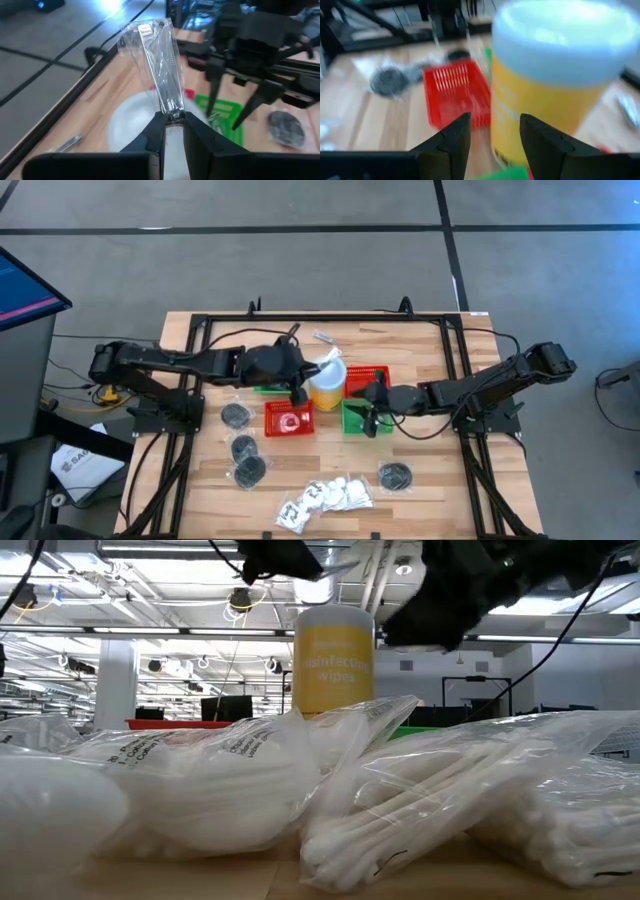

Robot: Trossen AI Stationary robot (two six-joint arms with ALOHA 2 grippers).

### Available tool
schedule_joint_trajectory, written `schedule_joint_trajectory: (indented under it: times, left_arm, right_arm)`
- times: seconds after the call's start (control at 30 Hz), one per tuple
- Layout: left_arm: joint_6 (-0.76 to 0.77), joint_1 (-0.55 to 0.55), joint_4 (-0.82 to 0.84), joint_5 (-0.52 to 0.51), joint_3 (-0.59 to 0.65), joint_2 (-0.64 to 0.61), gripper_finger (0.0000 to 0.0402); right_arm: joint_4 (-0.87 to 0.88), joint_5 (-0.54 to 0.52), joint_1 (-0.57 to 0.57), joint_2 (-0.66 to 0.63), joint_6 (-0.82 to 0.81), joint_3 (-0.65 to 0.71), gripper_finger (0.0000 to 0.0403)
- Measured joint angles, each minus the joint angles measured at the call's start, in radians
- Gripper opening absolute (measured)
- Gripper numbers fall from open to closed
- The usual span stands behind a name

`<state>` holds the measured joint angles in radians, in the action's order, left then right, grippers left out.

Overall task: Pick & Place Travel size toiletries
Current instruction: Put the silver nail cutter into the right green bin

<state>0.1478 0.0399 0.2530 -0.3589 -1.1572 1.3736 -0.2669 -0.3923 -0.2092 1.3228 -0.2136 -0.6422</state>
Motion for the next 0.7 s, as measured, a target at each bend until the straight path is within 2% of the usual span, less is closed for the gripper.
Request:
schedule_joint_trajectory:
  times: [0.27,0.7]
  left_arm:
    - [-0.068,0.071,-0.073,0.000,0.000,0.000,0.0036]
    - [-0.121,0.112,-0.129,0.000,0.000,0.000,0.0035]
  right_arm:
    - [-0.260,0.002,-0.008,0.000,0.111,0.000,0.0159]
    - [-0.552,0.002,-0.006,-0.002,0.228,0.000,0.0159]
